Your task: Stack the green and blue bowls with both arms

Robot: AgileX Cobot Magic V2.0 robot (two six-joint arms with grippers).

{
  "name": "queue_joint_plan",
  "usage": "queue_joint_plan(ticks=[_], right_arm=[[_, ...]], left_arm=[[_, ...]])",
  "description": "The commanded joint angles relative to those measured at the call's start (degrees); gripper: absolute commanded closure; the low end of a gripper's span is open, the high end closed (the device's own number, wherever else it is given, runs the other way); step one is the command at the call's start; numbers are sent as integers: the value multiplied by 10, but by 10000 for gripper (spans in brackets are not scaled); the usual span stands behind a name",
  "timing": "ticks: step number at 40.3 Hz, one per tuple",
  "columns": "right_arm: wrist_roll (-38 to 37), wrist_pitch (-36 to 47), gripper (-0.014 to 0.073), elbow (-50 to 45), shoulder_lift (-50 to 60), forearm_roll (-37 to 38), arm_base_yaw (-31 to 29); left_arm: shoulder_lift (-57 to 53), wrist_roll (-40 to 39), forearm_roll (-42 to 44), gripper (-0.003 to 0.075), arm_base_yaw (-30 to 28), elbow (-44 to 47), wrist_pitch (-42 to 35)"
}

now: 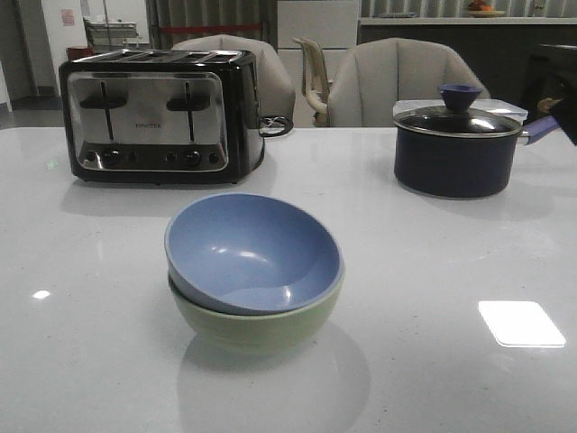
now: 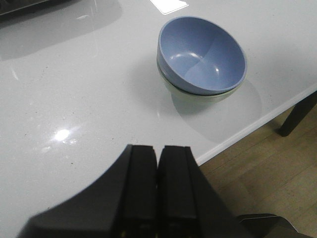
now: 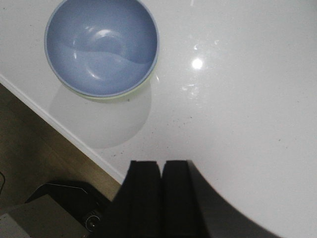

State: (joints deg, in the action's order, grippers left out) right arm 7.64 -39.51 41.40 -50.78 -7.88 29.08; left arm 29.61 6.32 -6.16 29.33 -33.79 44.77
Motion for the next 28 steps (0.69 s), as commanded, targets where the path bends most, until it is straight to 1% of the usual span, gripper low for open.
queue_joint_plan(ticks=[1, 2, 5, 8, 9, 13, 16, 17, 22, 25, 28], right_arm=[[4, 30, 559, 18, 8, 3, 0], [4, 30, 559, 18, 8, 3, 0], [4, 30, 559, 18, 8, 3, 0], [4, 30, 559, 18, 8, 3, 0], [4, 30, 559, 18, 8, 3, 0], [4, 30, 559, 18, 8, 3, 0], [4, 30, 559, 18, 8, 3, 0], [4, 30, 559, 18, 8, 3, 0], [4, 30, 559, 18, 8, 3, 0], [4, 30, 559, 18, 8, 3, 0], [4, 30, 559, 18, 8, 3, 0]], left_arm=[[-18, -5, 12, 619, -8, -13, -46], [-27, -5, 17, 619, -15, -12, -48], [-70, -5, 18, 619, -66, 3, -65], [-112, -5, 18, 619, -121, 33, -118], [-124, -5, 18, 619, -131, 44, -135], [-182, -5, 18, 619, -199, 104, -218], [-212, -5, 16, 619, -234, 142, -272], [-222, -5, 14, 619, -246, 155, -279], [-254, -5, 5, 619, -278, 207, -329], [-270, -12, 6, 619, -280, 234, -350], [-289, -49, 37, 619, -276, 257, -368]])
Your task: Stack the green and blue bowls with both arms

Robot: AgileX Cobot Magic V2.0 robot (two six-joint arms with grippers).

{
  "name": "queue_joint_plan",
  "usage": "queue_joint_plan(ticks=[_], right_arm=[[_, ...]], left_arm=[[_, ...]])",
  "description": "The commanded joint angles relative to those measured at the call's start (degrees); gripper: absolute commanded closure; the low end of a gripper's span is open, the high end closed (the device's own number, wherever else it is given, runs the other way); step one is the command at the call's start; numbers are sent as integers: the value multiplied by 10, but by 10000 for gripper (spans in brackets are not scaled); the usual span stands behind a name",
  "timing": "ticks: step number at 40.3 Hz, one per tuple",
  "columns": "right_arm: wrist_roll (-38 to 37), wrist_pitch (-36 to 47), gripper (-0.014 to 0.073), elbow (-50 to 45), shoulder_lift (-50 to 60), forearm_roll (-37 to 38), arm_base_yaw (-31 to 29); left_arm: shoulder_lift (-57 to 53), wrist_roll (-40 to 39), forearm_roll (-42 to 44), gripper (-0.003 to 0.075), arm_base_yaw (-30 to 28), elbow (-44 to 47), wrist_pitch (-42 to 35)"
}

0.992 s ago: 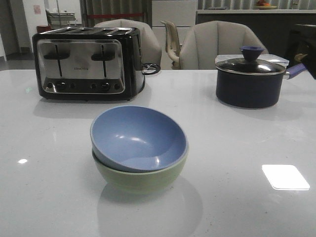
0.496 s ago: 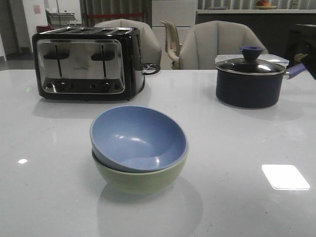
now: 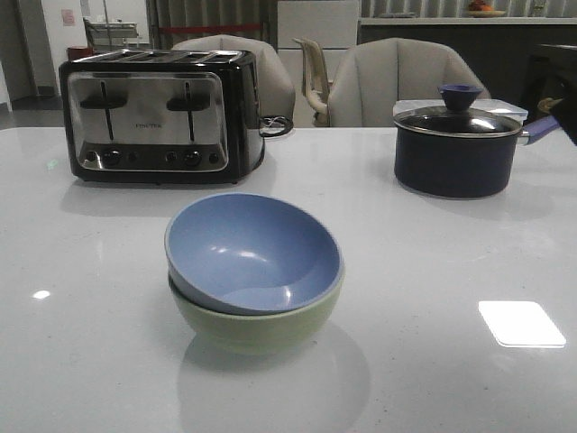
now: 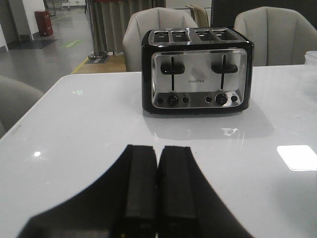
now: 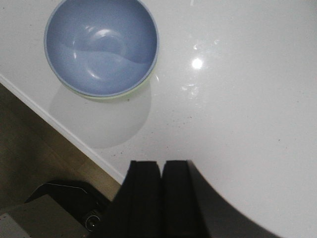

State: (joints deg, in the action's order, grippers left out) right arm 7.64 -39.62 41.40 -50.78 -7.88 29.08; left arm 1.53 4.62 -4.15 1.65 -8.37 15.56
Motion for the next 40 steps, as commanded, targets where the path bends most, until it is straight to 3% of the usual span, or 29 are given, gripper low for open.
queue_joint_plan(ticks=[1, 15, 40], right_arm=[[4, 31, 559, 18, 8, 3, 0], [4, 31, 559, 18, 8, 3, 0], [4, 31, 559, 18, 8, 3, 0]], left_arm=[[-13, -46, 26, 619, 1, 14, -82], [-31, -64, 51, 619, -1, 98, -185], [-31, -64, 51, 619, 17, 98, -185]])
